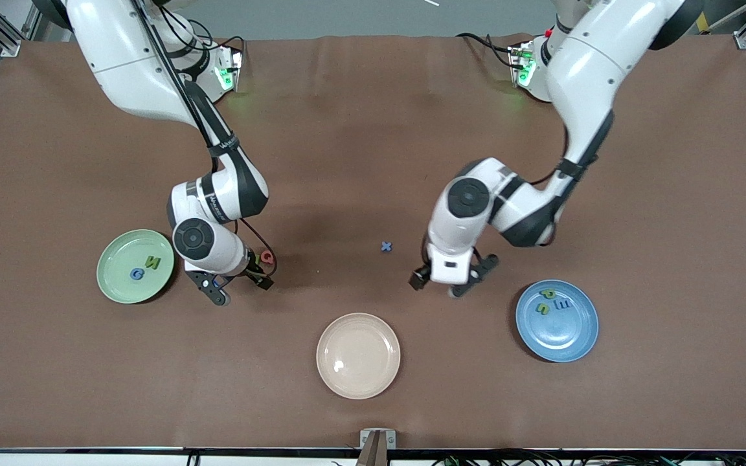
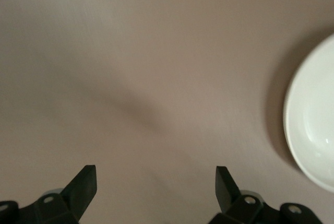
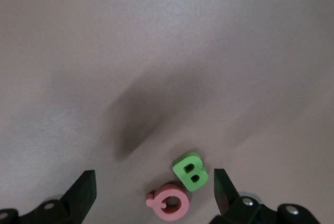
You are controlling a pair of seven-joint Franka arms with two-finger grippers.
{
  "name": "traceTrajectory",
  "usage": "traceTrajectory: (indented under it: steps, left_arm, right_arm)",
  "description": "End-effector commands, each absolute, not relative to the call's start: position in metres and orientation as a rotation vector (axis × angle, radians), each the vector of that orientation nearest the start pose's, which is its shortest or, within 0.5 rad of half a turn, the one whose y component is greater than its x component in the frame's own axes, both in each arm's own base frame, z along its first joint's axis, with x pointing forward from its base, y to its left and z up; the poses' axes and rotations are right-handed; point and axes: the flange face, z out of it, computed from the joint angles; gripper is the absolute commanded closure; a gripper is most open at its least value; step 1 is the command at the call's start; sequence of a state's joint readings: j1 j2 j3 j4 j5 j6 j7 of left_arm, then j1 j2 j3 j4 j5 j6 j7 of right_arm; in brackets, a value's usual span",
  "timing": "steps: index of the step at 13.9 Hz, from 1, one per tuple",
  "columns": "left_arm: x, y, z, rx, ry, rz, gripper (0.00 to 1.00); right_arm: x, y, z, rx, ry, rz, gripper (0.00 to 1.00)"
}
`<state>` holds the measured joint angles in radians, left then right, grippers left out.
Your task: Sort upper and lower case letters into plates
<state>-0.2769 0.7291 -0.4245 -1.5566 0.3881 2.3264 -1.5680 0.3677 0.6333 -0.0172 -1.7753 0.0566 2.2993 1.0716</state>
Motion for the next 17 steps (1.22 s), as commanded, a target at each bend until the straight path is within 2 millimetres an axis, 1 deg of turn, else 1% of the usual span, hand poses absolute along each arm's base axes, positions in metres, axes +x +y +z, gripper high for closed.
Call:
traceTrajectory:
  steps: [1, 3, 4, 5, 6, 8, 9, 11, 13, 14, 17]
  left_arm:
    - [0.576, -0.45, 0.234, -2.994, -1.261, -0.072, 0.0]
    - [0.563, -0.473, 0.22, -2.978, -1.301, -0.046, 0.0]
    - [0.557, -0.478, 0.215, -2.956, -1.339, -0.041, 0.0]
    - [0.555, -0.479, 0.211, -2.925, -1.383, -0.05, 0.0]
    - [0.547, -0.486, 0.204, -2.89, -1.435, -0.046, 0.01]
    - [0.534, -0.497, 0.193, -2.826, -1.513, -0.084, 0.03]
    - [0.533, -0.498, 0.191, -2.815, -1.524, -0.091, 0.05]
    - [0.531, -0.498, 0.185, -2.799, -1.538, -0.083, 0.13]
    - [0.526, -0.501, 0.183, -2.784, -1.558, -0.084, 0.15]
    - [0.525, -0.501, 0.183, -2.78, -1.563, -0.083, 0.19]
    - [0.52, -0.504, 0.176, -2.775, -1.555, -0.071, 0.24]
  right_arm:
    - [0.601, 0.231, 0.189, -2.96, 1.191, 0.168, 0.09]
    - [0.593, 0.233, 0.182, -2.976, 1.185, 0.192, 0.19]
    - [0.592, 0.233, 0.181, -2.979, 1.186, 0.198, 0.21]
    - [0.59, 0.231, 0.178, -2.984, 1.191, 0.211, 0.22]
    - [0.586, 0.229, 0.175, -2.988, 1.193, 0.22, 0.22]
    - [0.585, 0.231, 0.174, -2.989, 1.194, 0.225, 0.22]
    - [0.582, 0.232, 0.173, -2.987, 1.21, 0.229, 0.22]
    - [0.577, 0.242, 0.174, -2.981, 1.236, 0.226, 0.22]
    - [0.573, 0.25, 0.173, -2.979, 1.249, 0.225, 0.23]
    - [0.573, 0.25, 0.173, -2.978, 1.249, 0.223, 0.27]
    - [0.574, 0.25, 0.172, -2.977, 1.246, 0.219, 0.41]
